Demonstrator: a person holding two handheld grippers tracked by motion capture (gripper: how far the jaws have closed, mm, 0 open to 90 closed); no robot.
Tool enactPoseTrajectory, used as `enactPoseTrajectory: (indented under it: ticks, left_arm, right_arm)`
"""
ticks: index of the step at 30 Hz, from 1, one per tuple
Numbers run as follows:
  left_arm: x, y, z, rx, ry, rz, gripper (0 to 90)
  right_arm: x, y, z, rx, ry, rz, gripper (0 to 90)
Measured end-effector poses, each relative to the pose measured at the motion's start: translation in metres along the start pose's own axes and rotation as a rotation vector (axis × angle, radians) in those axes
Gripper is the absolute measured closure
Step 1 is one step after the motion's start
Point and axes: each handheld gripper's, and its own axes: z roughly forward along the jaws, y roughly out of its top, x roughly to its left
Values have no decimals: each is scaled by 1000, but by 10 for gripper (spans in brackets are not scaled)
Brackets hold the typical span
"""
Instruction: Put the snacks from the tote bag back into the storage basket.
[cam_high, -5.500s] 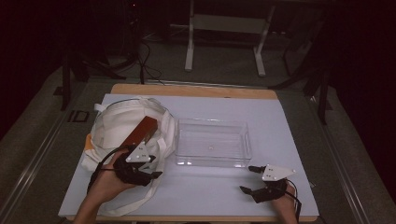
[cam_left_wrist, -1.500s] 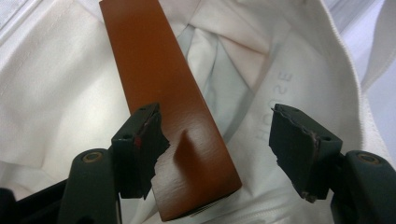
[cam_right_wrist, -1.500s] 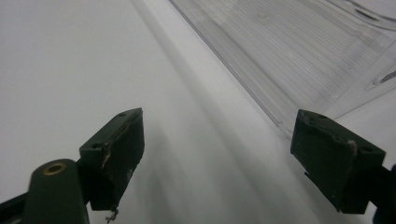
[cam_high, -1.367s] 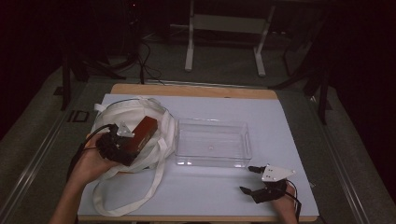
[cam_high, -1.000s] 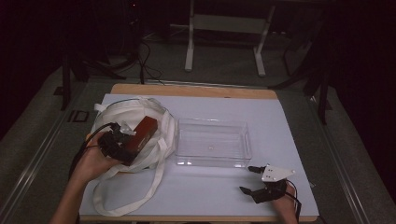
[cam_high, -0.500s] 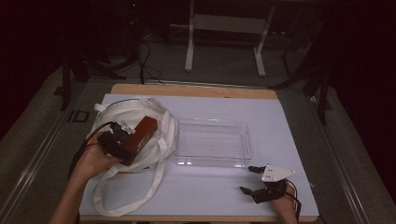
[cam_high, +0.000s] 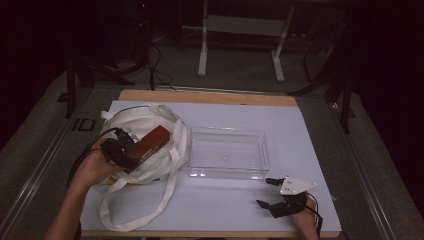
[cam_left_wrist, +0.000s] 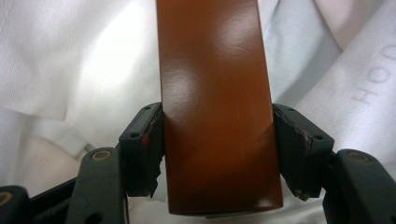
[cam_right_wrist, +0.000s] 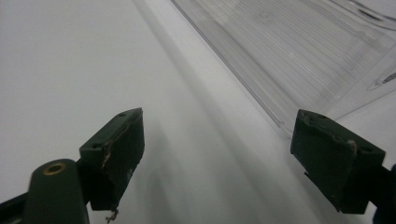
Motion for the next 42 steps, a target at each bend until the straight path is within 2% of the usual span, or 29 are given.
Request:
enactPoseTrajectory:
  ticks: [2,8,13,18,23,30,35,39,42]
  left_arm:
    - [4,0,2,15,-17,-11,390]
    - [10,5,7,64,-48,-6,372]
    - [15,8,15,124,-97,-36,371]
    - [18,5,24,157,-138,-69,372]
    - [19,3,33,186,-160,-72,378]
    - [19,5,37,217,-163,-72,389]
    - [17,7,38,230,-152,-55,407]
    - [15,7,36,213,-129,-27,429]
    - [16,6,34,202,-133,-27,435]
  right_arm:
    - [0,0,0,0,-1,0,175]
    - [0,0,0,0,0,0,175]
    - [0,0,0,0,1,-1,175]
    - [0,0,0,0,2,0,175]
    - [0,0,0,1,1,-1,175]
    - [0,0,0,1,1,-2,175]
    - [0,0,0,1,2,-3,175]
    - [0,0,0,1,2,-2,175]
    - [0,0,0,1,2,-2,175]
